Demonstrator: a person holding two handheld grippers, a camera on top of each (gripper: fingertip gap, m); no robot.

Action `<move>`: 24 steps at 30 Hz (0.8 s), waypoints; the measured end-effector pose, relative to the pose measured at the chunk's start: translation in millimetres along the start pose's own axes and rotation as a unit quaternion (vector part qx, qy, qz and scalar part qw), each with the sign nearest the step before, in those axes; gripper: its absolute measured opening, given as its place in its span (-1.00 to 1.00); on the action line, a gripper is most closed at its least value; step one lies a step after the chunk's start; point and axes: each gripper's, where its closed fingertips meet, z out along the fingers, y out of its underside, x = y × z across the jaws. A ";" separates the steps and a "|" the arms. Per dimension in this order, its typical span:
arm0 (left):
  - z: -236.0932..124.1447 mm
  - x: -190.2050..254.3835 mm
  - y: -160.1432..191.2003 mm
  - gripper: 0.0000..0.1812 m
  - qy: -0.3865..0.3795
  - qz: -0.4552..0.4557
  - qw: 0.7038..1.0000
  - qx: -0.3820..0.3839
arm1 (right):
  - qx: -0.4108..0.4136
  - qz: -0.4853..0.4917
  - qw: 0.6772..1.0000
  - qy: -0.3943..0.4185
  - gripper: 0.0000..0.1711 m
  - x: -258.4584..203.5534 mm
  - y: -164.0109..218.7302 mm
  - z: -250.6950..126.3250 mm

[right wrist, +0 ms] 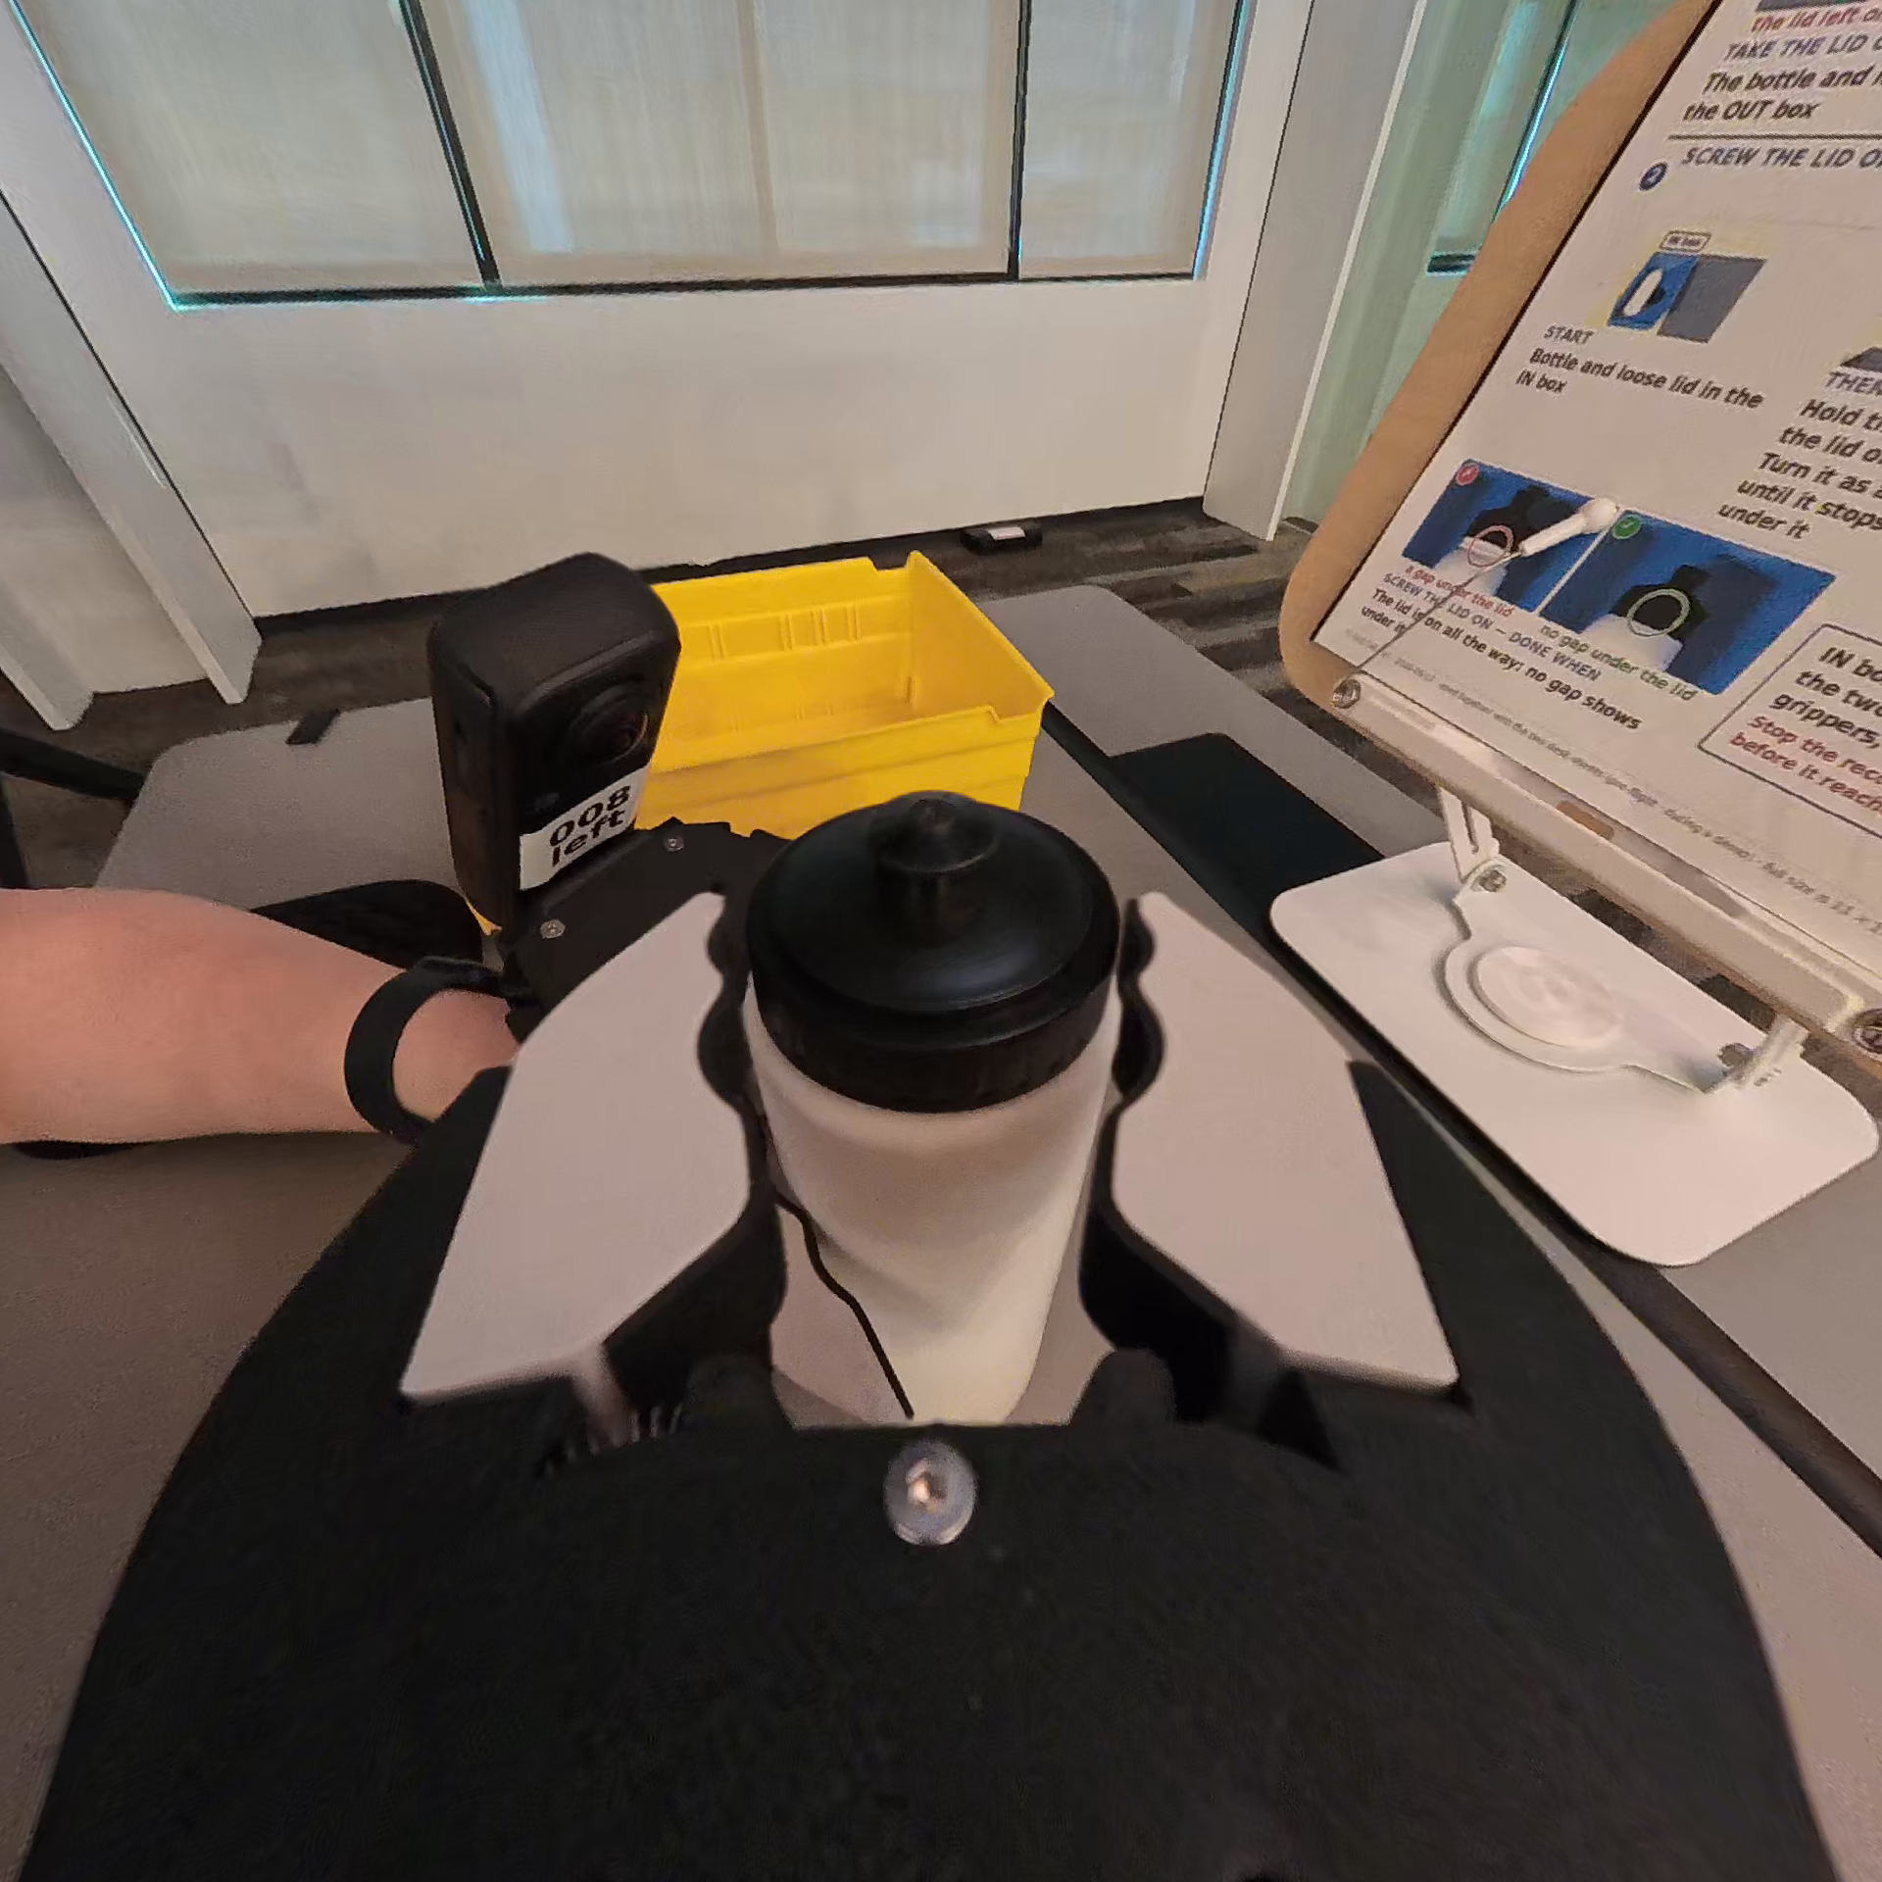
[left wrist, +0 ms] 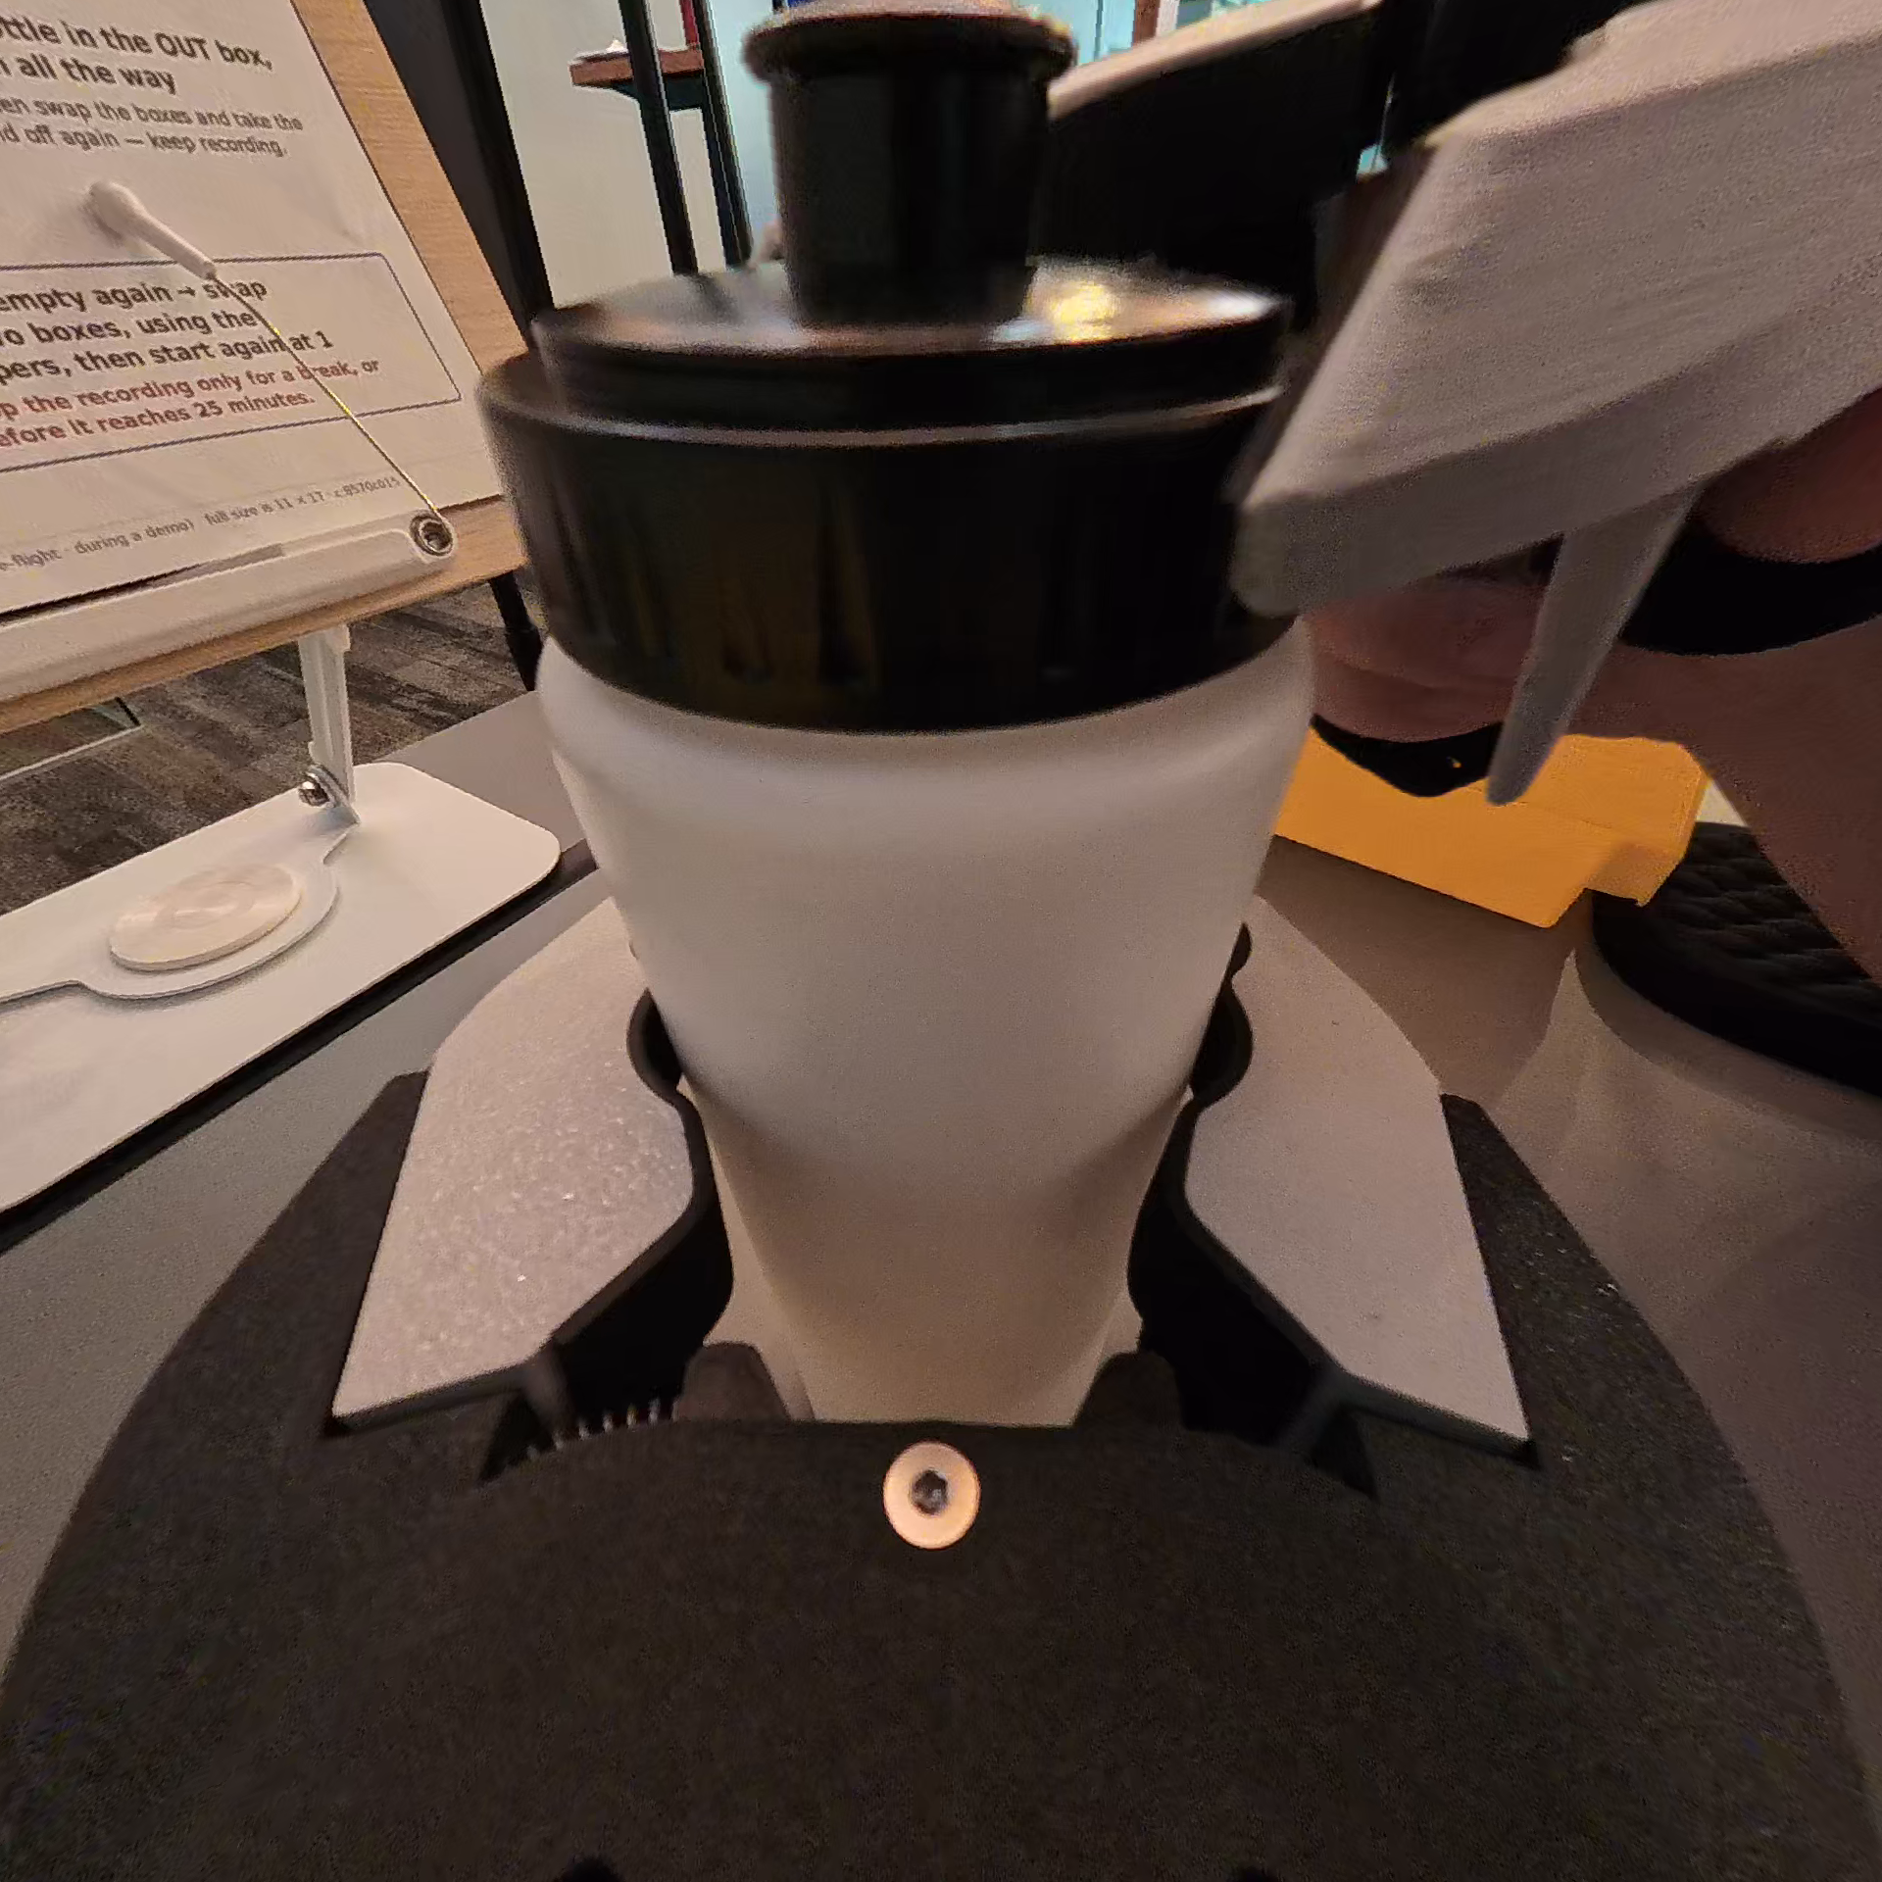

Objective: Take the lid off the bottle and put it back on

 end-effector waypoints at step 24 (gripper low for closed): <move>-0.8 7.9 3.4 0.09 0.023 0.037 0.998 -0.047 | -0.033 -0.044 0.998 -0.038 -0.12 -3.8 8.6 -1.2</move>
